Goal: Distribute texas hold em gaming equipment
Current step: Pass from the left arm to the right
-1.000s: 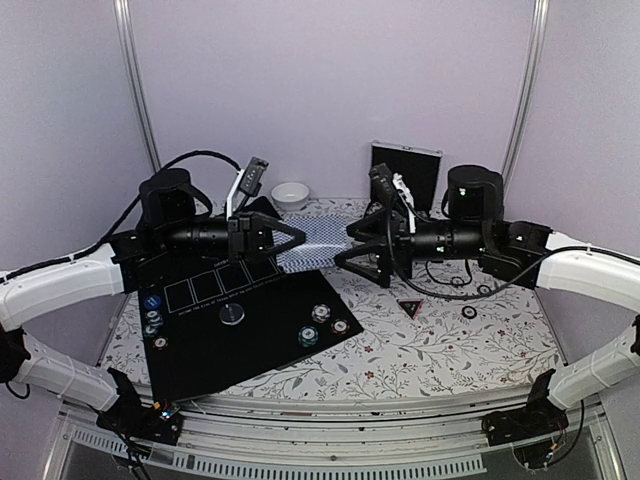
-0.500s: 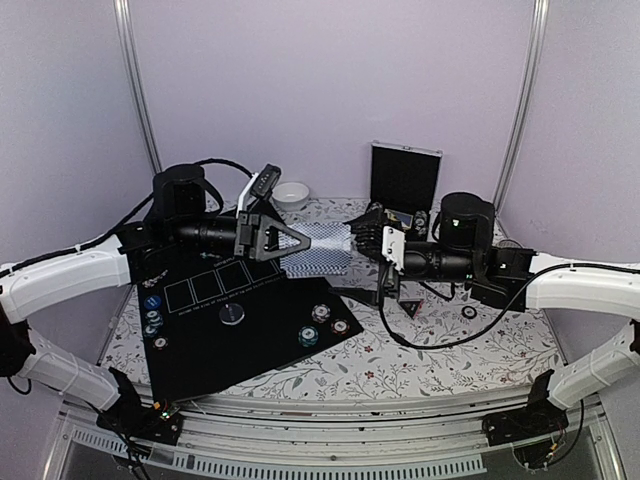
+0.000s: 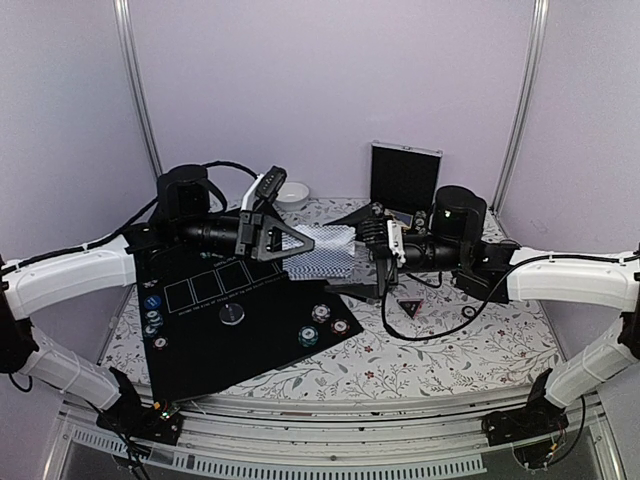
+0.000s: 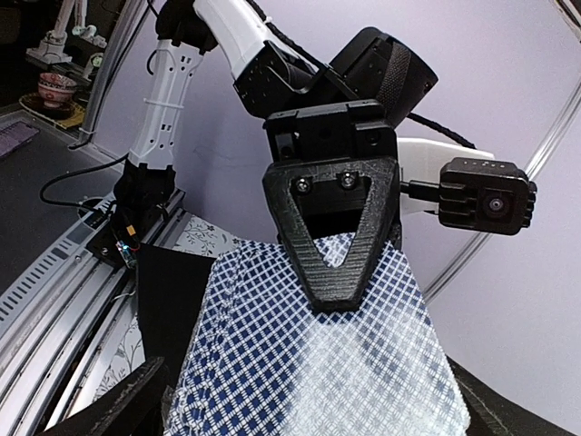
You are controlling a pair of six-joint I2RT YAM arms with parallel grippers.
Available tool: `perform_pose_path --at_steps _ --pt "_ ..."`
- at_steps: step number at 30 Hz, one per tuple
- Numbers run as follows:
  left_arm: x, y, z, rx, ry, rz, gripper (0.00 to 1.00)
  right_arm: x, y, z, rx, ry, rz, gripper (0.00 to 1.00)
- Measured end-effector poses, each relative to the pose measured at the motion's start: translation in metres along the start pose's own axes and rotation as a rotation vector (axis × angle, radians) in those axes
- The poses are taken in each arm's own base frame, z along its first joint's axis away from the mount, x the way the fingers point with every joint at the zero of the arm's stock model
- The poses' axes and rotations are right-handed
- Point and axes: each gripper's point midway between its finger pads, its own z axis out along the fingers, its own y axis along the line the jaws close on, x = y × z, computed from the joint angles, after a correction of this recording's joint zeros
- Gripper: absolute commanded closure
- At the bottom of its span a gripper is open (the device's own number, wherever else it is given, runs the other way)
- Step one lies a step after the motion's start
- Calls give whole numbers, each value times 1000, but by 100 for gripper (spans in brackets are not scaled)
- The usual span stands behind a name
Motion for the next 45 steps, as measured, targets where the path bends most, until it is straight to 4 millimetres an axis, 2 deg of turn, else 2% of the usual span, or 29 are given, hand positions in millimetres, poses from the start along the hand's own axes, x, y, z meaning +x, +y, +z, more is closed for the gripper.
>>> perform_pose_path --at_steps 10,14,17,24,27,30,34,39,45 --pt "-5 -2 7 53 -4 -12 100 -6 -1 9 -41 -104 37 12" --pt "-3 0 9 61 -1 -26 100 -15 -5 8 -23 -139 22 22" --pt "-3 1 9 67 0 -33 100 -18 -7 8 -17 -151 23 22" --pt "-4 -2 9 80 -6 -33 100 -19 -8 8 -14 -153 25 13" --pt "-5 -2 9 83 -8 -35 100 -18 -9 8 -8 -149 23 12" --pt "-5 -3 9 85 -9 -37 100 -17 -10 8 1 -145 23 15" --pt "-6 -2 9 83 -12 -39 100 -17 -11 8 4 -141 25 27" --pt "-5 4 10 75 -6 -51 100 -17 -11 8 3 -144 28 35" --pt "-5 6 10 73 -6 -53 100 -16 -12 7 5 -141 36 30"
